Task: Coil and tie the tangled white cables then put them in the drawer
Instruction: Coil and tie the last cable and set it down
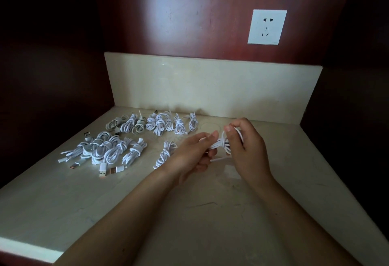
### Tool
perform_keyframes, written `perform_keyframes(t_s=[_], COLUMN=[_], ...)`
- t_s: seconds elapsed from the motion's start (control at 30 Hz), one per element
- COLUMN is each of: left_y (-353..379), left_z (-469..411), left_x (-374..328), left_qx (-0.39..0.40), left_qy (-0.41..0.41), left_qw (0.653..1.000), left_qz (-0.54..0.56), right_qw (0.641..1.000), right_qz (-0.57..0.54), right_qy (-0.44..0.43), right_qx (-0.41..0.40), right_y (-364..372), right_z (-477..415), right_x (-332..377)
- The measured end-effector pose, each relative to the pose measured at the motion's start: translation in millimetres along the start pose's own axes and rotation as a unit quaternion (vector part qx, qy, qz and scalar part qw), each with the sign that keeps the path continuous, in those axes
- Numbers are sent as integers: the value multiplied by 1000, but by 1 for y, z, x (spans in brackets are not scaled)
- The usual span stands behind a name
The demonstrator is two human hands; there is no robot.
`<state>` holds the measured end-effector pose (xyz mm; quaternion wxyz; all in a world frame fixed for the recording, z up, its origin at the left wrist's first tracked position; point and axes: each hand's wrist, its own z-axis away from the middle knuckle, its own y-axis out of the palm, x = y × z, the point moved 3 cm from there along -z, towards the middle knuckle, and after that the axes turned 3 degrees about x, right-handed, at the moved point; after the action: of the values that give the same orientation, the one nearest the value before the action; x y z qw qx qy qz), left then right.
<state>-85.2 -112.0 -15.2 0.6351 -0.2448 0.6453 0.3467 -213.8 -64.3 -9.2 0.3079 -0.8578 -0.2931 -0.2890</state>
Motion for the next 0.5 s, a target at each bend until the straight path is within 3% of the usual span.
perform_keyframes(t_s=[0.1,0.2,0.33,0.5], left_y=[0,-4,-9,-6], left_z=[1,1,2,0], left_x=[-4,-9,-12,-10], left_qx=[-7,-3,20,37], left_qy=[44,84,120,150], left_qw=[999,995,991,988], left_qz=[-24,-45,-55,-30], right_qw=[999,981,893,796], right_qz=[-36,-172,-327,-434], right_qy=[7,80,273,359], right_qx=[18,42,142,220], right_y=[0,1,5,12], right_z=[-2,-5,-3,-1], right_x=[3,6,4,2])
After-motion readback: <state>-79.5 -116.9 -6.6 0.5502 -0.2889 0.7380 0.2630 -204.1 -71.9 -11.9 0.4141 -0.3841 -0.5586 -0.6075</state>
